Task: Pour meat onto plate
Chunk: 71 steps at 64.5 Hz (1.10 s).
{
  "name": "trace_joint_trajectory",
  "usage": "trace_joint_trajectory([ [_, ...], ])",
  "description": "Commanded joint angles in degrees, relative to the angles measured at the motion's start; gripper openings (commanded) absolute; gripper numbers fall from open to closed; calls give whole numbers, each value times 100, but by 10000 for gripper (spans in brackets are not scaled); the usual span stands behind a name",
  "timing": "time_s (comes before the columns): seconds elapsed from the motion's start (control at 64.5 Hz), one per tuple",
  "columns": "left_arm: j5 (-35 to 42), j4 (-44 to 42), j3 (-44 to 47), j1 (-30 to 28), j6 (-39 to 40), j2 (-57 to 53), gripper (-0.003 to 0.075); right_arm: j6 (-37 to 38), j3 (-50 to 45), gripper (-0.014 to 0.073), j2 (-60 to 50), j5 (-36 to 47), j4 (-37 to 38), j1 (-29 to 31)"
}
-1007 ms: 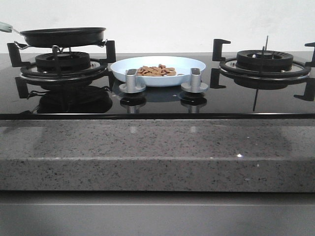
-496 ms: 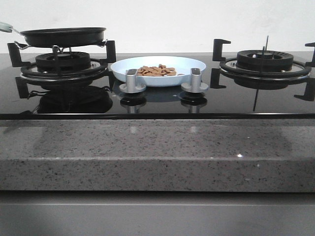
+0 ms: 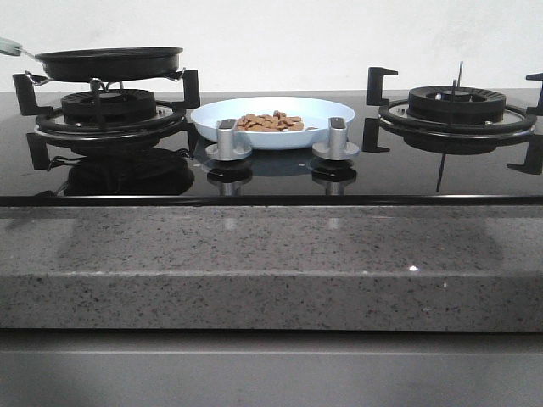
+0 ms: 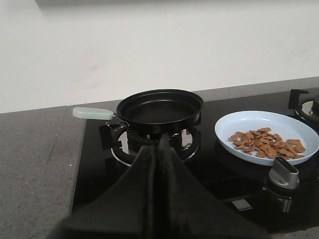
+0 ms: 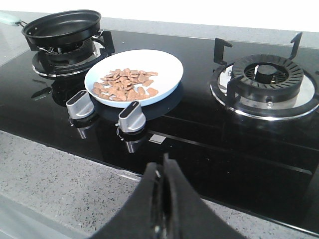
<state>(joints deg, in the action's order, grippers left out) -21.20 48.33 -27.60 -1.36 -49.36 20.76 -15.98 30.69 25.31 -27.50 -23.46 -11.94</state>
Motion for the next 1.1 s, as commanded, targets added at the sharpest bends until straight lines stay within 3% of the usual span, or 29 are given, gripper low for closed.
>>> trace_joint_trajectory([
  [0.0, 297, 173, -133, 39, 16, 37, -20, -60, 155, -60, 24, 402, -72, 1],
  [0.17, 297, -96, -132, 39, 100, 26, -20, -60, 155, -60, 24, 402, -72, 1],
  [0.356, 158, -2581, -132, 83, 2823, -63, -20, -60, 155, -60, 24, 396, -72, 1],
  [0.542, 457, -4574, 75, 839, 4284, -292, -20, -60, 155, -60, 24, 396, -72, 1],
  [0.682, 779, -4660, 399, 1147, 4318, -532, -20, -60, 155, -60, 24, 396, -72, 1],
  [1.085, 989, -4484, 1879, 142, 4318, -1774, -20, -60, 155, -60, 24, 389, -72, 1],
])
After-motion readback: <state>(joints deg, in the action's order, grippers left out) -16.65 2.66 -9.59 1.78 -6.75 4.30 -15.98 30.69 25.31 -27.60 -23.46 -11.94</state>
